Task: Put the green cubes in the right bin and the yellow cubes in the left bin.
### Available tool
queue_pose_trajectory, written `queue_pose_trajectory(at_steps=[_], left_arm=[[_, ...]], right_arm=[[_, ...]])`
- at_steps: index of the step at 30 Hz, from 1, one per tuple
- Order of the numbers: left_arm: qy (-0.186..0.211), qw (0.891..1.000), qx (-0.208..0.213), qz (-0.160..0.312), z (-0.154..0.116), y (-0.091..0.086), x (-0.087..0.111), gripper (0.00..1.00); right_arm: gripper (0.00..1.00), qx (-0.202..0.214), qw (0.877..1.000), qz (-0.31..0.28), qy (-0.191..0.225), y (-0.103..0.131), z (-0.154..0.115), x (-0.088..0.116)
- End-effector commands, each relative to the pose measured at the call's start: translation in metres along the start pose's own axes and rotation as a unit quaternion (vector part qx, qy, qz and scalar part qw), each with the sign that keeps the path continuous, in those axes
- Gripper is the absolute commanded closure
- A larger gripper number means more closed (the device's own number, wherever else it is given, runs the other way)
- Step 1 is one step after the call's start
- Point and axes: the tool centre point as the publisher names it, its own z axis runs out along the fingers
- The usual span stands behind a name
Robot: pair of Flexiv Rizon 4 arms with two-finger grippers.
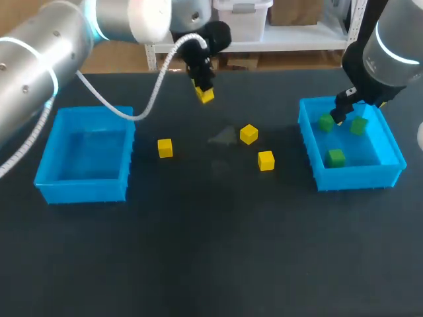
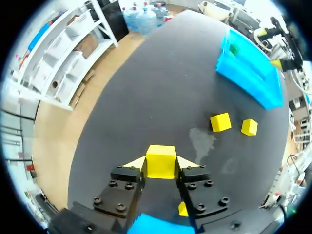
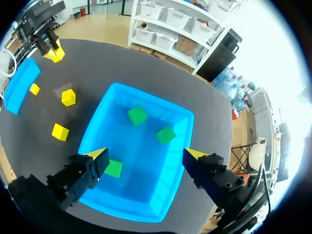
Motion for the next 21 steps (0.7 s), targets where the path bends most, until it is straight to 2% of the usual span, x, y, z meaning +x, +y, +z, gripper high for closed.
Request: queue_pose_trajectory(at_steps=[1, 11, 21], left_arm=[[-0.058, 0.998, -0.020, -0.014, -0.023, -0.006, 0.033, 1.00], [-0.087, 0.992, -0.049, -0.072, -0.064, 0.005, 0.087, 1.00], [-0.094, 0.983, -0.071, -0.141, -0.080, 0.015, 0.149, 1.00]], right_arm=[[0.00, 0.001, 1.000, 0.001, -0.002, 0.000, 0.000, 0.002], [0.00, 0.001, 1.000, 0.001, -0.002, 0.000, 0.000, 0.002], [0.00, 0.001, 1.000, 0.001, -0.002, 0.000, 0.000, 0.002]])
